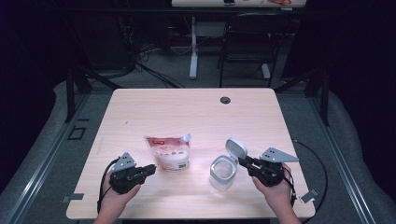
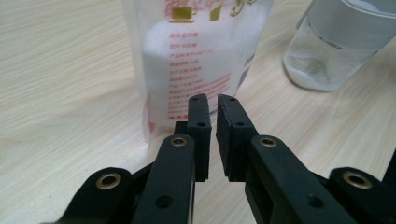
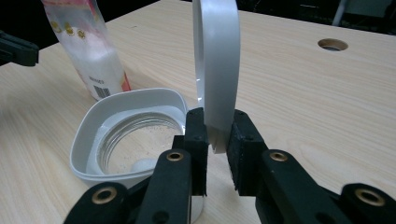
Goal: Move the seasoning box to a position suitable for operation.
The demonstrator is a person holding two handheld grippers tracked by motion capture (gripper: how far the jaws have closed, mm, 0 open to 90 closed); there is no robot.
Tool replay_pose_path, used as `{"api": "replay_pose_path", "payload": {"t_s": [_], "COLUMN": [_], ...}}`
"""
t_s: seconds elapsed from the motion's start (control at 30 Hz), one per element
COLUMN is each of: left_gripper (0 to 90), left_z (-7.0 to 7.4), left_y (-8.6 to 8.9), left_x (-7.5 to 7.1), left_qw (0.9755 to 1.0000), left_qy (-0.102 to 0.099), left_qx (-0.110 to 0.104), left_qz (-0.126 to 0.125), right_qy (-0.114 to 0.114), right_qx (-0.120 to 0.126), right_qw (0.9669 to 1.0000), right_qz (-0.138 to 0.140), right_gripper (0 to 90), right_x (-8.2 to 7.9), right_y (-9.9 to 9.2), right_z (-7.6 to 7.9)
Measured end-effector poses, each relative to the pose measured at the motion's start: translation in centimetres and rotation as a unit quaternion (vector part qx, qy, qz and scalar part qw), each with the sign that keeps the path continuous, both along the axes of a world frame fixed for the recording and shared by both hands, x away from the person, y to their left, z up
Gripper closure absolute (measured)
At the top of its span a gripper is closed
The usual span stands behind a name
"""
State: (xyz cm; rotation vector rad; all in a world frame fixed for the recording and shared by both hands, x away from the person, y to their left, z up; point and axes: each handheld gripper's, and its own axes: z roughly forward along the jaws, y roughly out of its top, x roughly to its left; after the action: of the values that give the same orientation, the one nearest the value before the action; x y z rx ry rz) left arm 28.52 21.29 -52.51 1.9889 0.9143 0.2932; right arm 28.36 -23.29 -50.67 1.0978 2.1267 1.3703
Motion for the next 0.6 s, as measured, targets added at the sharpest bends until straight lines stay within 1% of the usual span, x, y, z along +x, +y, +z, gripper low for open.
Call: {"api": "replay_pose_path", "payload": {"t_s": [0.13, 0.17, 0.27, 0.37, 0.47, 0.5, 0.57, 0.6], "left_gripper": [83.9, 83.9, 83.7, 82.8, 82.3, 82.2, 81.6, 81.5], "left_z": [-0.1, -0.1, -0.2, -0.3, -0.3, -0.3, -0.4, -0.4], "left_y": [0.4, 0.4, 0.5, 0.6, 0.6, 0.6, 0.6, 0.6], "left_x": [0.1, 0.2, 0.2, 0.2, 0.1, 0.1, 0.1, 0.1], "left_qw": [1.0000, 1.0000, 1.0000, 1.0000, 0.9999, 1.0000, 0.9999, 0.9999], "left_qy": [0.003, 0.004, 0.003, 0.005, 0.004, 0.004, 0.005, 0.005], "left_qx": [0.002, -0.001, 0.000, 0.000, -0.001, -0.001, 0.000, 0.002], "left_qz": [0.003, 0.004, 0.006, 0.007, 0.009, 0.009, 0.010, 0.009], "right_qy": [-0.003, -0.005, -0.002, 0.001, 0.007, 0.008, 0.011, 0.011], "right_qx": [-0.002, -0.001, 0.001, 0.014, 0.020, 0.025, 0.023, 0.028], "right_qw": [0.9999, 0.9998, 0.9997, 0.9996, 0.9994, 0.9993, 0.9993, 0.9992], "right_qz": [0.015, 0.018, 0.026, 0.026, 0.026, 0.026, 0.027, 0.028], "right_gripper": [79.0, 79.0, 78.9, 78.6, 78.3, 78.2, 78.0, 77.9], "right_x": [0.5, 0.7, 1.2, 1.7, 2.2, 2.3, 2.6, 2.8], "right_y": [0.9, 1.1, 1.4, 1.4, 1.3, 1.4, 1.4, 1.5], "right_z": [0.0, 0.0, -0.1, -0.2, -0.2, -0.2, -0.2, -0.2]}}
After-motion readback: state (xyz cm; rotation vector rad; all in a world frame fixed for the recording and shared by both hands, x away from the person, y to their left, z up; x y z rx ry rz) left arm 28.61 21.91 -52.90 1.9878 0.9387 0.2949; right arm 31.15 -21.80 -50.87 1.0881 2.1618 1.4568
